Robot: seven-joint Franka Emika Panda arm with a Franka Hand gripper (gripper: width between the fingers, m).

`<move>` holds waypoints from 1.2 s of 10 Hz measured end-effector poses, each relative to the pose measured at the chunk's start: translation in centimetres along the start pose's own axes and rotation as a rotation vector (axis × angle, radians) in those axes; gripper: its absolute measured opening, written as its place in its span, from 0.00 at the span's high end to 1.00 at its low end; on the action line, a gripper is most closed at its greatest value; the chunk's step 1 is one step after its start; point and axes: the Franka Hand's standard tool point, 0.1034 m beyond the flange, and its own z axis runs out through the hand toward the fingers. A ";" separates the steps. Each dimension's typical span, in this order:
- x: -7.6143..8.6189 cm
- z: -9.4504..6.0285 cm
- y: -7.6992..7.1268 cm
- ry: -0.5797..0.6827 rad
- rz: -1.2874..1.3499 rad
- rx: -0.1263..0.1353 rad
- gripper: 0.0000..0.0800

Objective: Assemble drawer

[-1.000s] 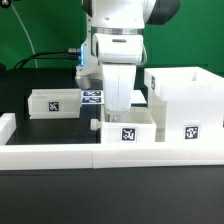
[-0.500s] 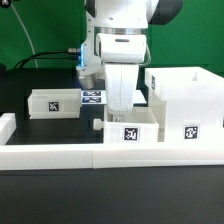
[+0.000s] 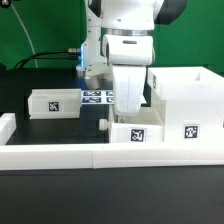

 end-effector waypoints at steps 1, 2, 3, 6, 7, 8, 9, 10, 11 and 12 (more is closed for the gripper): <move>-0.1 0.1 -0.3 -0.004 0.001 0.026 0.95; -0.2 0.1 -0.3 -0.004 0.002 0.024 0.95; -0.2 0.1 -0.3 -0.004 0.003 0.025 0.95; 0.3 0.1 -0.4 -0.002 0.000 0.029 0.95; 0.2 0.2 -0.4 -0.002 0.002 0.030 0.95; 0.1 0.2 -0.4 -0.002 0.003 0.030 0.95; 0.1 0.2 -0.4 -0.002 0.003 0.028 0.95; 0.3 0.3 -0.4 0.003 0.003 0.008 0.95; 0.5 0.3 -0.5 0.004 0.011 0.008 0.95; 0.4 0.3 -0.5 0.004 0.015 0.006 0.95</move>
Offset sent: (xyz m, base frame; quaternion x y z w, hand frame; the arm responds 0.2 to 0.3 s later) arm 0.0000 0.0000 0.0000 0.0000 0.0000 0.0000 1.0000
